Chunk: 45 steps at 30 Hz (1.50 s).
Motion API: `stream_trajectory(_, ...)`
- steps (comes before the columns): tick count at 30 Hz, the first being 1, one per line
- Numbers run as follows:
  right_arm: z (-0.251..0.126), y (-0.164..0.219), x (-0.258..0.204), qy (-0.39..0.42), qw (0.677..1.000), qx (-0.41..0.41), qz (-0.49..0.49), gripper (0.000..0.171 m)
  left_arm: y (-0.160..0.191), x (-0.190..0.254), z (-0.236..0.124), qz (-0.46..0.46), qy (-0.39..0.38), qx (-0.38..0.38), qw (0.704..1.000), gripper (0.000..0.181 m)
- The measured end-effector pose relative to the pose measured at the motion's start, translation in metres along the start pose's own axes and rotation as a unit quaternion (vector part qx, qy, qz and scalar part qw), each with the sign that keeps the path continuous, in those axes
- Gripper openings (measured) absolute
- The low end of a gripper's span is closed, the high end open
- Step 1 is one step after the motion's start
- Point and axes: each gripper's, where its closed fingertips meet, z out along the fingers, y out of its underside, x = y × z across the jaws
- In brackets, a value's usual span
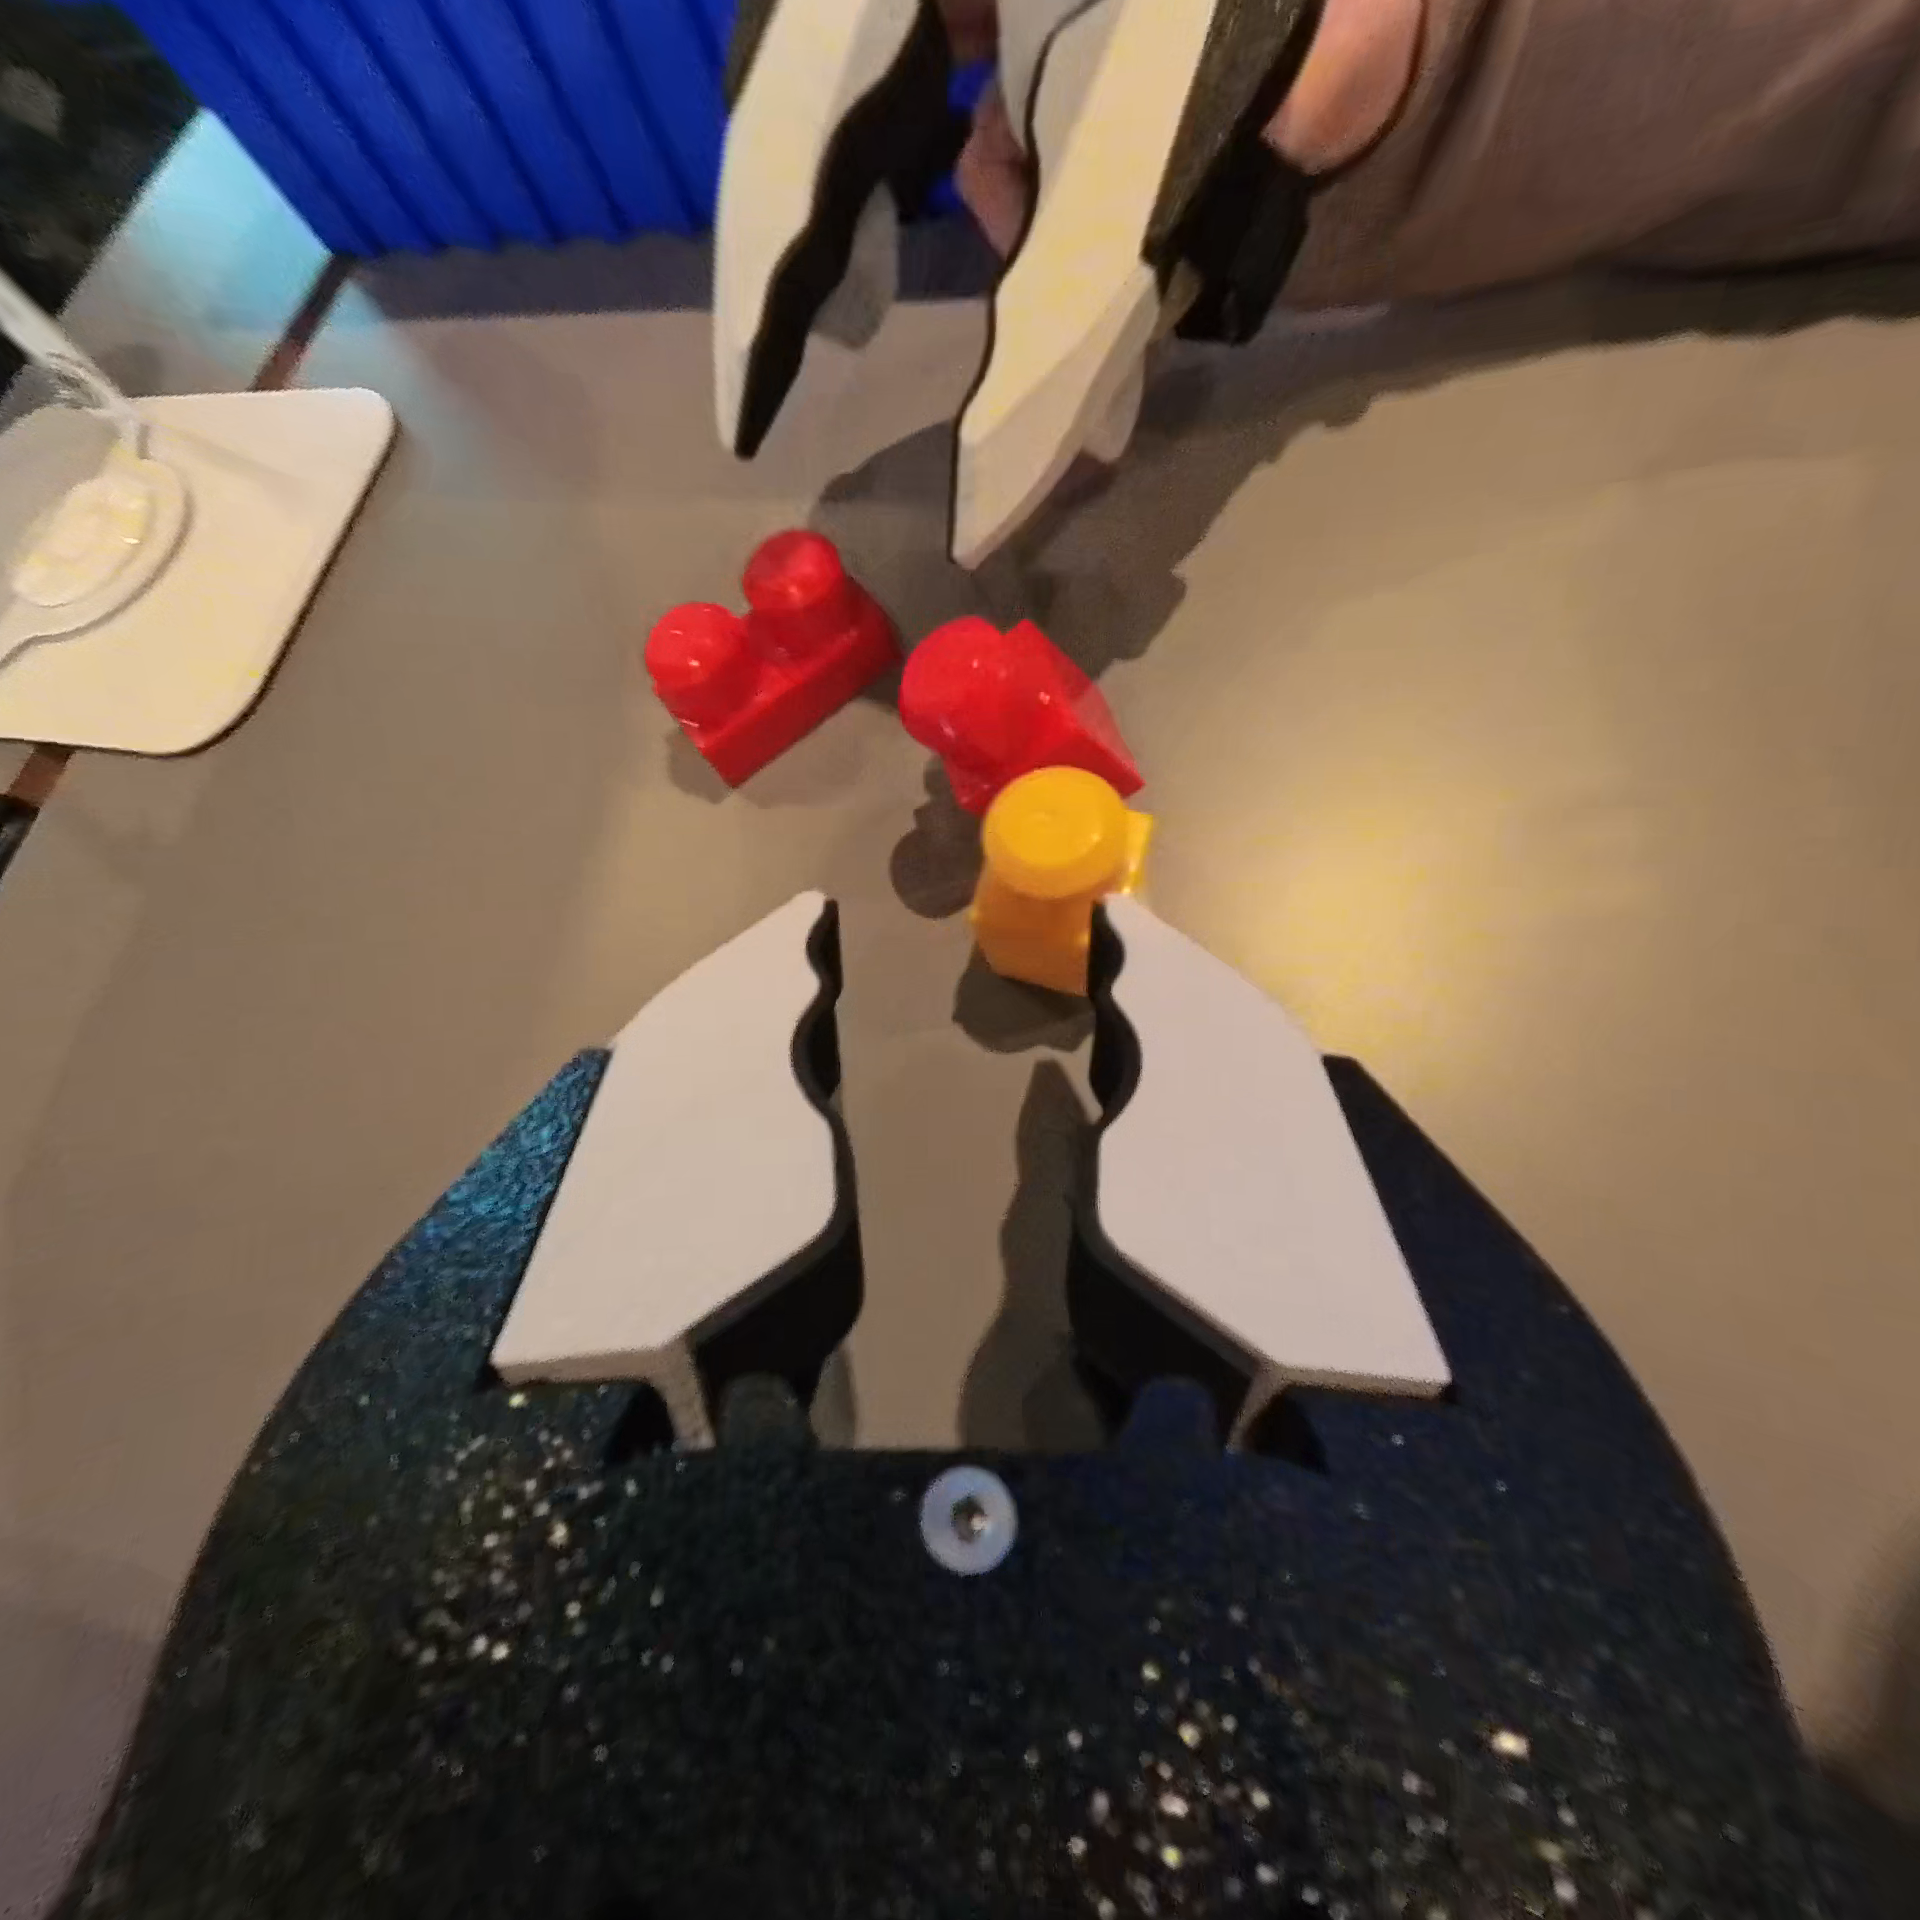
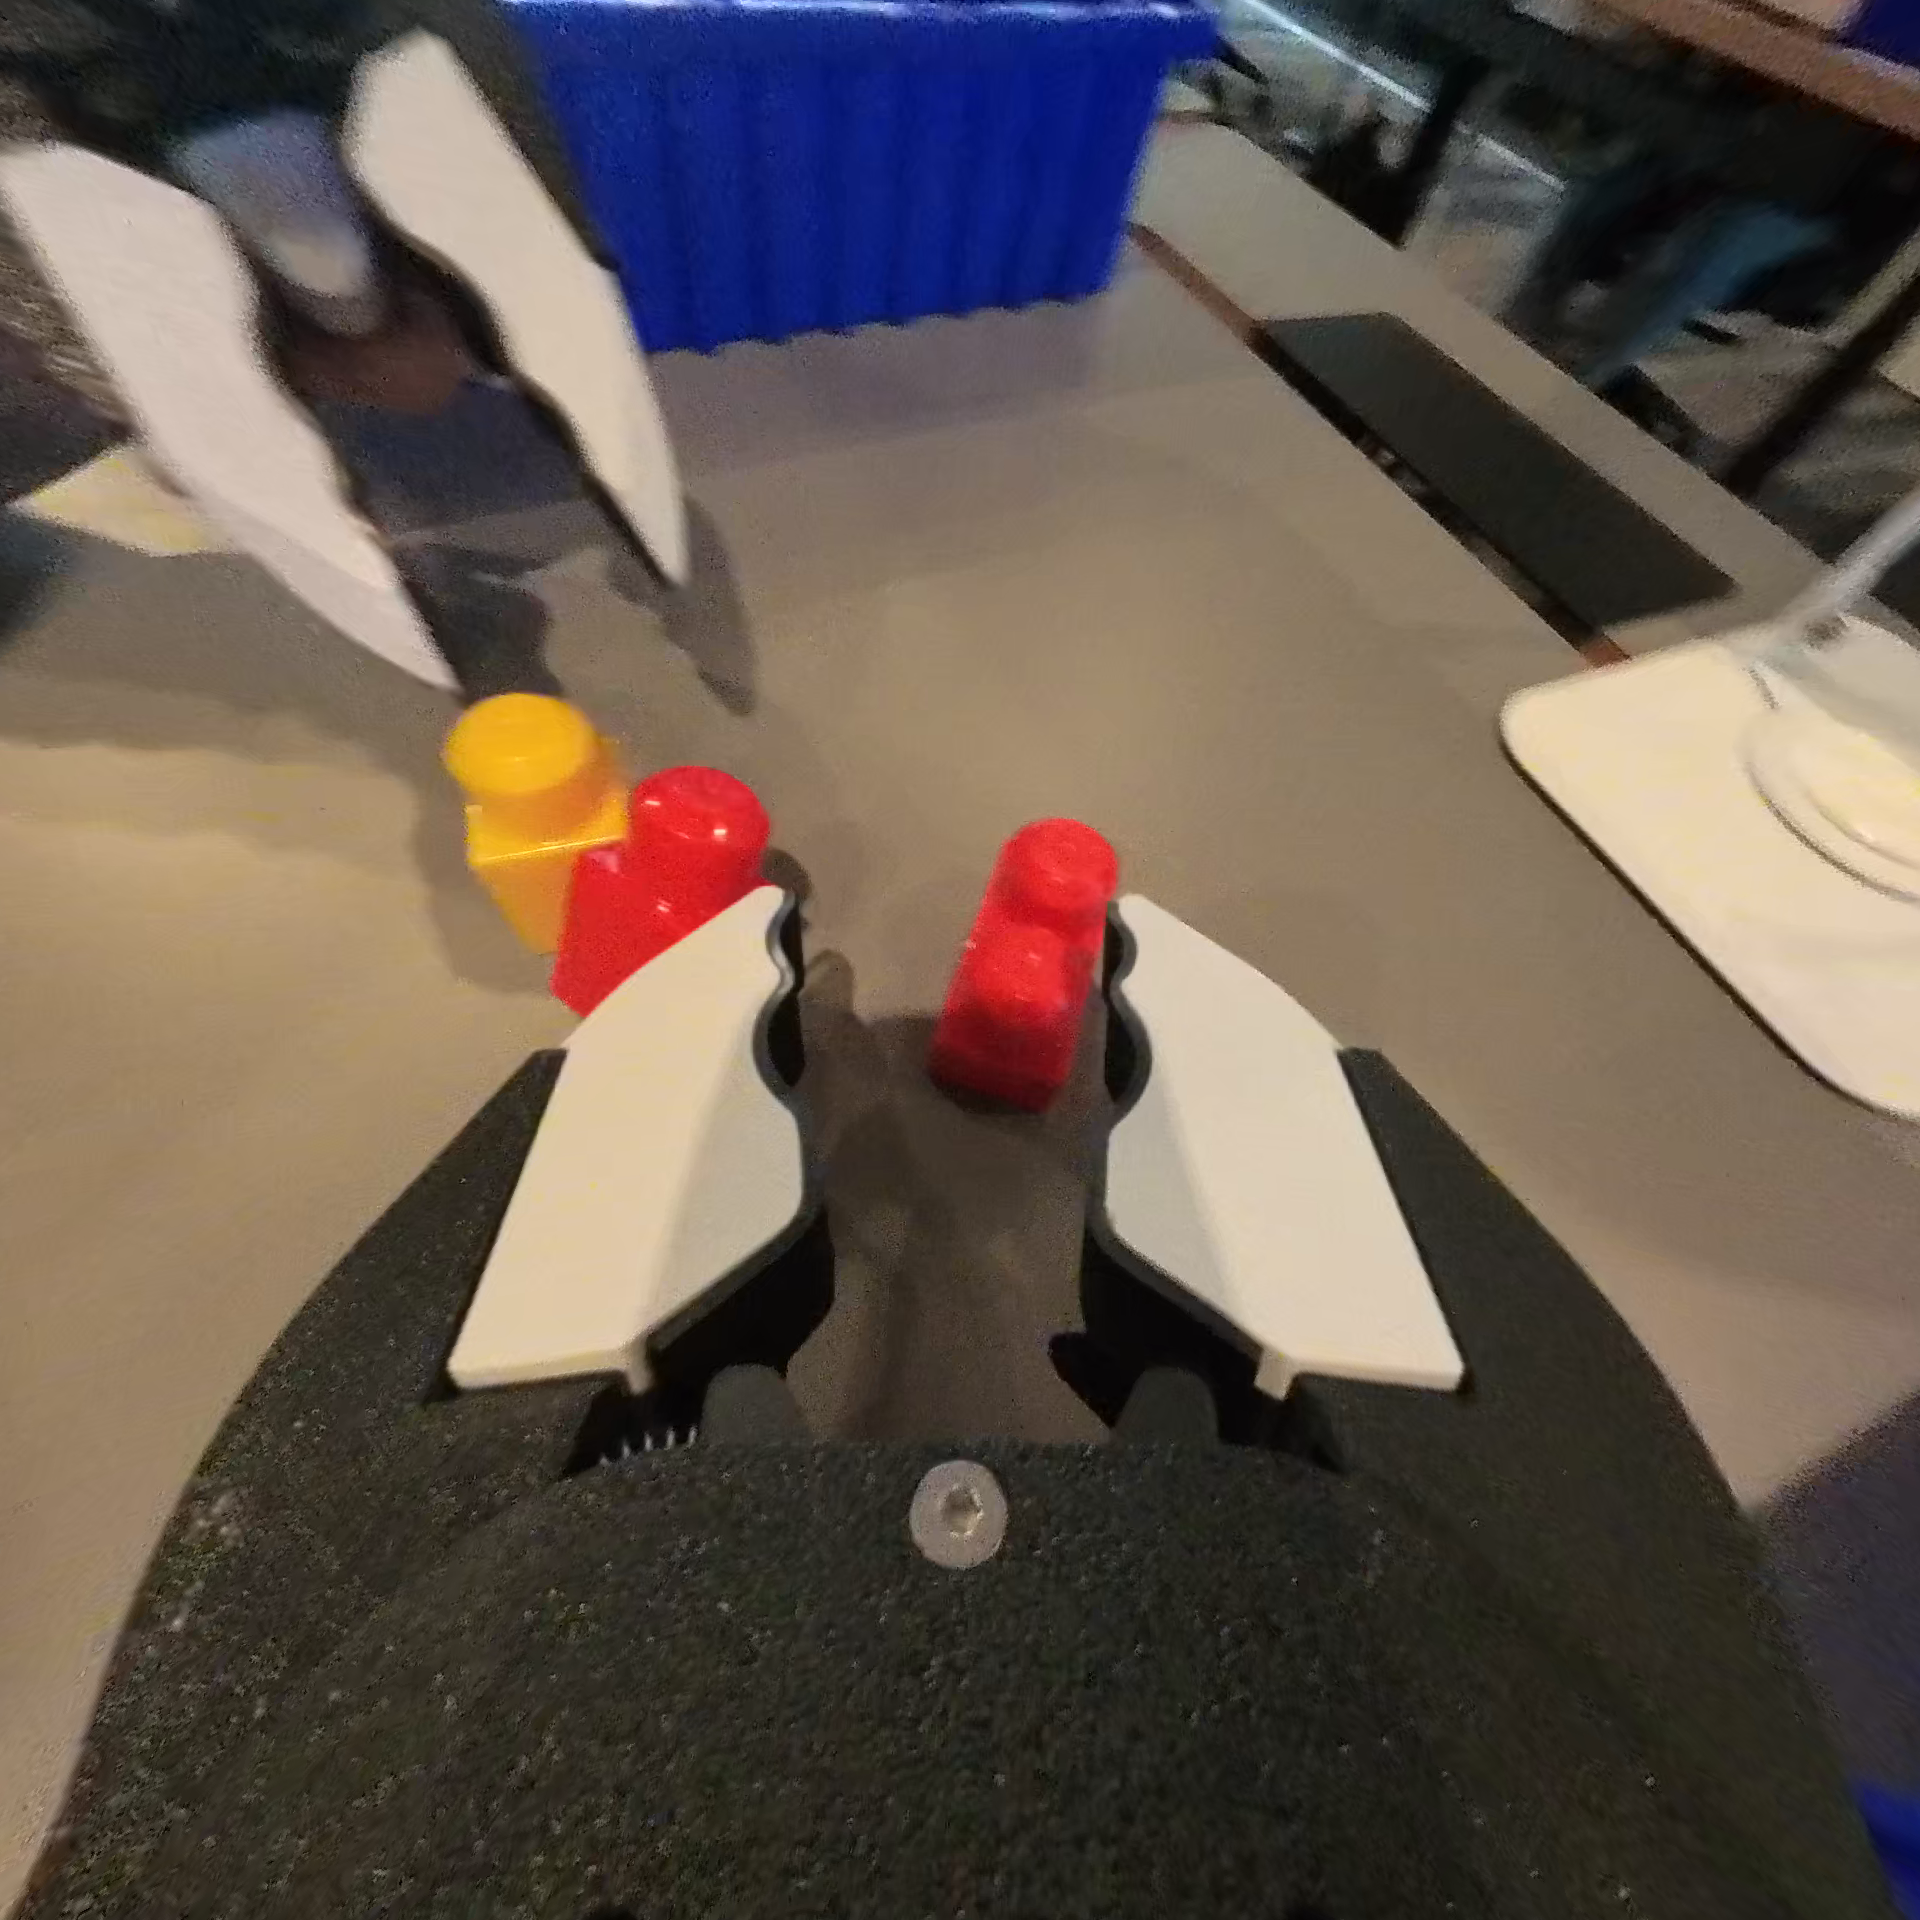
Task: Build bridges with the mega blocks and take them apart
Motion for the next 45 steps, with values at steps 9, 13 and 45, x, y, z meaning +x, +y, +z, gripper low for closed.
stream_trajectory(9, 0.016, 0.027, 0.018, 0.008, 0.996, -0.078, 0.032, 0.056, 0.006, -0.003, -0.004, -0.023, 0.012, 0.004, 1.0, 0.051)
stream_trajectory(13, 0.008, 0.014, 0.002, -0.041, 0.997, -0.057, 0.031, 0.045, 0.01, -0.004, -0.001, -0.036, 0.02, 0.004, 0.999, 0.052)
stream_trajectory(45, 0.036, -0.03, -0.005, -0.013, 0.989, -0.143, 0.028, 0.041, -0.012, -0.044, -0.025, -0.161, -0.038, 0.135, 0.977, 0.056)
